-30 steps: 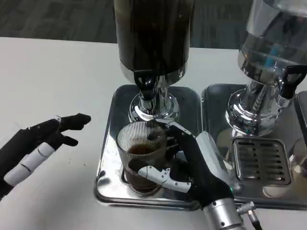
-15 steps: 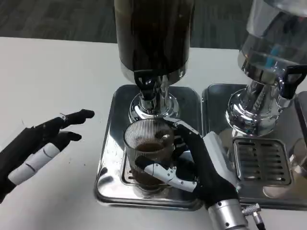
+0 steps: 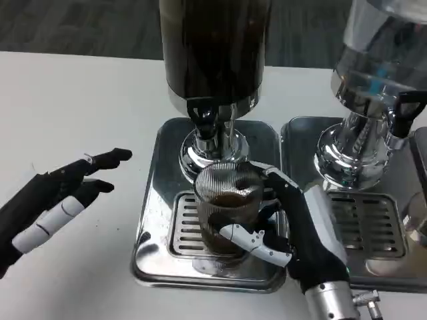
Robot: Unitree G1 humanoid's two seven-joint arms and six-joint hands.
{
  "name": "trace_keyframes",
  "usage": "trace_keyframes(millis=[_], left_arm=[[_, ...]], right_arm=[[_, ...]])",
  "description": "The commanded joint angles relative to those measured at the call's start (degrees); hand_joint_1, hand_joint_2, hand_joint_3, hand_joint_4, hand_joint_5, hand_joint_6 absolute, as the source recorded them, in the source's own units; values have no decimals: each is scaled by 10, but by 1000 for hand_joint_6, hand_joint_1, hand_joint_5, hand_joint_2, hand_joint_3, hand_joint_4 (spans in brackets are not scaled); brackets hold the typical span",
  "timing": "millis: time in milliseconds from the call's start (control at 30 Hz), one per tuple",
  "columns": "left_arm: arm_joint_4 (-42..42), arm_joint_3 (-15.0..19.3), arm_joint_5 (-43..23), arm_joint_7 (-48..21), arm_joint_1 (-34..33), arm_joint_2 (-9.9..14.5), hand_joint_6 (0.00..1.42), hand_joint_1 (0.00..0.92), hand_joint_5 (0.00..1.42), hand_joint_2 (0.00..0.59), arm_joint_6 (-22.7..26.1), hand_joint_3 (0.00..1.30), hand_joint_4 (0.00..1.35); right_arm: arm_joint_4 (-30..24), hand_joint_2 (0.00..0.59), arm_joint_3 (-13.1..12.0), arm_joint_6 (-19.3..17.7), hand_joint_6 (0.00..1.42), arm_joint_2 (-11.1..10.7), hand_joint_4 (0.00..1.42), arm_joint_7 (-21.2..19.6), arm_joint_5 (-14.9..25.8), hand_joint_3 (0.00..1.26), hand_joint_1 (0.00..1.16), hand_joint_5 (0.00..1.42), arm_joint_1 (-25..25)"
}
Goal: Grasp the cup under the faucet to collect the drink, then remove the cup.
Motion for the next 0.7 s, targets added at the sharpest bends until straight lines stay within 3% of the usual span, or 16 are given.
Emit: trace_keyframes(millis=[33,700], left_arm=[[7,-5,0,-8,-7,8,311,0,121,168,-15,221,117],[0,-20,4,-12,-6,11,311,0,119,161,-31,219,117]], right_arm=[[-22,221,-13,-18,745,-1,584,-12,8,441,601,693,8],[-79,231,-51,-18,764,1,593,-10,17,444,615,711,44]])
